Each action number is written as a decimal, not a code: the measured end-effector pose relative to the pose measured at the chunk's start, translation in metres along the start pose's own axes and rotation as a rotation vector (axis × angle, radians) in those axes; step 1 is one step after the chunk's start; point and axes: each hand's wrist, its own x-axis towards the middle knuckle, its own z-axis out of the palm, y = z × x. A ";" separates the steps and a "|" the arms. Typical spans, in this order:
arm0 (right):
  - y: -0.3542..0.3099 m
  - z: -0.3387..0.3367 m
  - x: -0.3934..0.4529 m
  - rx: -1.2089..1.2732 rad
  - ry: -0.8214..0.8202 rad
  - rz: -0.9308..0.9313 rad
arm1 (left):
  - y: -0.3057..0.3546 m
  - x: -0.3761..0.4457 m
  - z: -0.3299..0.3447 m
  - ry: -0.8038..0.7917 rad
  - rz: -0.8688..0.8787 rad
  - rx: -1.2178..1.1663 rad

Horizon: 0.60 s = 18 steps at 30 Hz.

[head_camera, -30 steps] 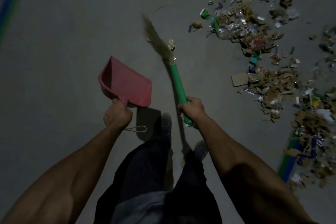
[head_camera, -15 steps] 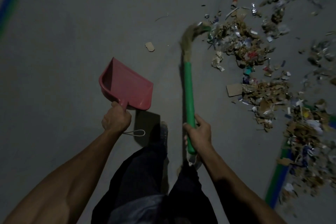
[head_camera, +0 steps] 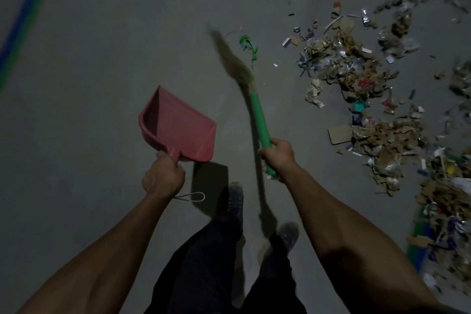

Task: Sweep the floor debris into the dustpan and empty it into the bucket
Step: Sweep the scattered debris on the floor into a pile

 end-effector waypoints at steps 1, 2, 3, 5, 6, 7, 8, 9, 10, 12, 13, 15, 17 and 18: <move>-0.003 -0.008 0.008 0.087 0.021 0.022 | 0.002 0.002 0.000 0.002 0.002 -0.002; -0.006 -0.017 0.015 0.168 0.049 0.035 | 0.004 0.003 0.000 0.003 0.004 -0.003; -0.010 -0.026 0.020 0.245 0.082 0.044 | 0.006 0.005 0.000 0.001 0.009 -0.004; -0.018 -0.044 0.025 0.373 0.158 0.053 | 0.012 0.007 -0.002 -0.002 0.029 -0.014; -0.020 -0.051 0.025 0.419 0.194 0.052 | 0.015 0.007 -0.004 -0.004 0.035 -0.019; -0.022 -0.057 0.023 0.451 0.225 0.051 | 0.019 0.007 -0.006 -0.008 0.037 -0.023; -0.022 -0.059 0.016 0.464 0.248 0.046 | 0.023 0.006 -0.009 -0.012 0.038 -0.030; -0.020 -0.060 0.008 0.458 0.258 0.033 | 0.027 0.004 -0.012 -0.013 0.039 -0.040; -0.017 -0.058 -0.002 0.433 0.251 0.017 | 0.032 0.002 -0.016 -0.013 0.040 -0.049; -0.008 -0.053 -0.021 0.356 0.203 -0.002 | 0.043 -0.002 -0.023 -0.020 0.048 -0.058; -0.006 -0.051 -0.027 0.310 0.172 -0.013 | 0.050 -0.003 -0.025 -0.024 0.054 -0.063; -0.009 -0.051 -0.025 0.230 0.115 -0.037 | 0.065 -0.003 -0.029 -0.027 0.068 -0.075; -0.019 -0.059 -0.012 0.215 0.071 -0.028 | 0.083 0.000 -0.031 -0.025 0.094 -0.096; -0.023 -0.065 -0.002 0.224 0.056 -0.009 | 0.094 0.003 -0.031 -0.025 0.112 -0.104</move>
